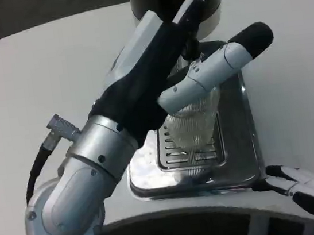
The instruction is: Grasp the cup under the faucet to collect the drink, then remove the cup.
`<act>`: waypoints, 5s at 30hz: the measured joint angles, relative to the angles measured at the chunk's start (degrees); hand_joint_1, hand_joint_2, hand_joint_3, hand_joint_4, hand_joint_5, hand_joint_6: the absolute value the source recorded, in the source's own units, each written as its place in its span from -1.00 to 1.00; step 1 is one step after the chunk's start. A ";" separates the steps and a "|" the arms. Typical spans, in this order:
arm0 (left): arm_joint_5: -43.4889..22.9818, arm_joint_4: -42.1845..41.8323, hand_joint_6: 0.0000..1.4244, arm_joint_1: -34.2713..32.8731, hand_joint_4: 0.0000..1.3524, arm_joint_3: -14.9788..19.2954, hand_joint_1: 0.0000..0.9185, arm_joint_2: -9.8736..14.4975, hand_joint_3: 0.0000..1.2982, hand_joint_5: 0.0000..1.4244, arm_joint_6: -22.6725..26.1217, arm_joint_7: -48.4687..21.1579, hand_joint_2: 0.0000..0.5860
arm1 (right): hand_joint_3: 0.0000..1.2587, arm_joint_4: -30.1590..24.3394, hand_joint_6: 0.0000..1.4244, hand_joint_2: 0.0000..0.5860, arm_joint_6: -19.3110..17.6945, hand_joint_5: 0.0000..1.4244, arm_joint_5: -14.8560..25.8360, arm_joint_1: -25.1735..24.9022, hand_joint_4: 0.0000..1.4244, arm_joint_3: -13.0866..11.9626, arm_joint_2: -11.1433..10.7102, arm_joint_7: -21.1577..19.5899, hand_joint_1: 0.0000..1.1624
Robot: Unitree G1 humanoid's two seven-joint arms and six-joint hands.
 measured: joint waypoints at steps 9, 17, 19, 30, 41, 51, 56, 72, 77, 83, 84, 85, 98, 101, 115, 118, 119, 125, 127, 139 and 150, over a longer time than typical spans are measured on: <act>2.73 2.63 -0.88 -1.20 -1.00 -1.69 -1.00 0.95 -1.00 -1.00 -0.89 -1.34 -0.87 | -0.82 0.00 -0.96 0.59 -0.15 -0.99 0.81 0.28 -1.00 -0.26 -0.01 -0.07 -0.27; 5.03 4.16 -0.88 -1.63 -1.00 -1.86 -1.00 2.17 -1.00 -1.00 -2.59 -2.67 -0.87 | -0.82 0.00 -0.96 0.59 0.68 -0.99 -0.11 -0.96 -1.00 2.12 -0.15 -0.14 -0.27; 5.87 4.44 -0.88 -1.72 -1.00 -1.89 -1.00 2.83 -1.00 -1.00 -3.31 -3.21 -0.87 | -0.82 0.00 -0.96 0.59 1.18 -0.99 -0.76 -1.46 -1.00 2.80 -0.23 -0.14 -0.27; 9.03 8.08 -0.87 -2.90 -1.00 -2.82 -1.00 5.53 -1.00 -1.00 -10.81 -6.15 -0.86 | -0.82 0.00 -0.97 0.59 4.72 -0.99 -1.80 -4.71 -1.00 5.61 -0.76 -0.13 -0.27; 10.61 11.54 -0.87 -3.09 -1.00 -3.35 -1.00 5.52 -1.00 -1.00 -16.37 -6.25 -0.86 | -0.85 0.00 -0.92 0.41 9.48 -0.91 0.20 -5.62 -1.00 6.50 -0.38 -0.19 -0.20; 11.29 11.54 -0.87 -2.94 -1.00 -3.03 -1.00 5.52 -1.00 -1.00 -16.87 -6.41 -0.92 | -1.00 6.69 -0.87 -0.06 15.13 -0.88 7.18 -9.09 -1.00 8.91 6.16 -7.76 0.13; 11.31 11.34 -0.87 -2.92 -1.00 -2.71 -1.00 5.54 -1.00 -1.00 -16.87 -6.90 -0.97 | -1.00 8.88 -0.87 -0.13 14.22 -0.91 5.59 -11.08 -1.00 11.80 7.90 -12.64 0.17; 11.27 11.04 -0.86 -3.09 -1.00 -1.19 -1.00 5.70 -1.00 -1.00 -16.81 -9.07 -1.00 | -1.00 17.57 -0.89 -0.20 8.41 -0.90 -3.40 -15.70 -0.97 19.24 11.36 -24.47 0.24; 11.27 10.79 -0.87 -3.28 -1.00 -0.87 -1.00 5.80 -1.00 -1.00 -16.70 -9.89 -1.00 | -1.00 20.77 -0.89 -0.22 8.35 -0.90 -5.23 -19.37 -0.97 22.37 12.73 -26.60 0.29; 11.27 10.37 -0.87 -3.52 -1.00 -0.10 -1.00 6.10 -1.00 -1.00 -16.24 -11.01 -1.00 | -1.00 23.60 -0.89 -0.22 8.48 -0.90 -6.54 -22.68 -0.97 24.61 14.44 -28.59 0.29; 11.27 10.35 -0.87 -3.55 -1.00 -0.03 -1.00 6.18 -1.00 -1.00 -16.24 -11.10 -1.00 | -1.00 23.81 -0.89 -0.22 8.49 -0.90 -6.69 -23.07 -0.97 24.74 14.64 -28.79 0.29; 11.29 10.32 -0.87 -3.58 -1.00 0.03 -1.00 6.24 -1.00 -1.00 -16.24 -11.24 -1.00 | -1.00 23.99 -0.89 -0.22 8.51 -0.90 -6.88 -23.46 -0.97 24.82 14.84 -28.95 0.30; 11.53 10.42 -0.87 -5.43 -1.00 0.12 -1.00 7.10 -1.00 -1.00 -16.23 -13.98 -1.00 | -1.00 29.31 -0.89 -0.25 10.36 -0.90 -8.33 -30.26 -0.97 27.41 17.03 -31.46 0.31; 11.54 10.41 -0.87 -5.59 -1.00 0.16 -1.00 7.71 -1.00 -1.00 -16.23 -14.10 -1.00 | -1.00 30.30 -0.91 -0.25 10.38 -0.91 -8.48 -30.83 -0.97 28.00 17.52 -32.09 0.32; 11.53 10.34 -0.87 -6.06 -1.00 0.37 -1.00 8.30 -1.00 -1.00 -16.23 -14.80 -1.00 | -1.00 34.60 -0.91 -0.22 10.84 -0.91 -9.46 -36.20 -0.97 30.37 18.63 -33.28 0.31; 11.52 10.11 -0.87 -6.10 -1.00 0.50 -1.00 8.62 -1.00 -1.00 -16.12 -15.10 -1.00 | -1.00 35.50 -0.91 -0.22 10.91 -0.91 -9.47 -37.36 -0.97 30.86 18.91 -33.39 0.31; 11.52 10.03 -0.87 -6.11 -1.00 0.53 -1.00 8.69 -1.00 -1.00 -16.10 -15.14 -1.00 | -1.00 35.79 -0.91 -0.22 10.91 -0.91 -9.50 -37.67 -0.97 30.95 19.01 -33.43 0.31; 11.51 9.42 -0.87 -6.16 -1.00 0.78 -1.00 8.89 -1.00 -1.00 -15.48 -15.61 -1.00 | -1.00 37.98 -0.91 -0.22 11.07 -0.92 -9.98 -39.89 -0.98 31.99 19.93 -34.27 0.30; 11.51 9.25 -0.87 -6.16 -1.00 0.92 -1.00 8.95 -1.00 -1.00 -15.35 -15.66 -1.00 | -1.00 38.82 -0.91 -0.22 11.11 -0.93 -10.02 -40.43 -0.98 32.15 20.03 -34.38 0.30; 11.19 7.56 -0.87 -5.37 -1.00 3.27 -1.00 9.30 -1.00 -1.00 -14.13 -16.09 -1.00 | -1.00 41.53 -0.93 -0.22 11.33 -0.93 -10.21 -42.50 -0.98 33.02 20.77 -35.04 0.30; 6.93 6.12 -0.79 -0.15 -1.00 9.48 -1.00 4.61 -0.97 -1.00 -19.01 -8.87 -0.98 | -1.00 41.84 -0.93 -0.20 11.33 -0.93 -10.18 -42.72 -0.98 32.84 20.87 -35.16 0.28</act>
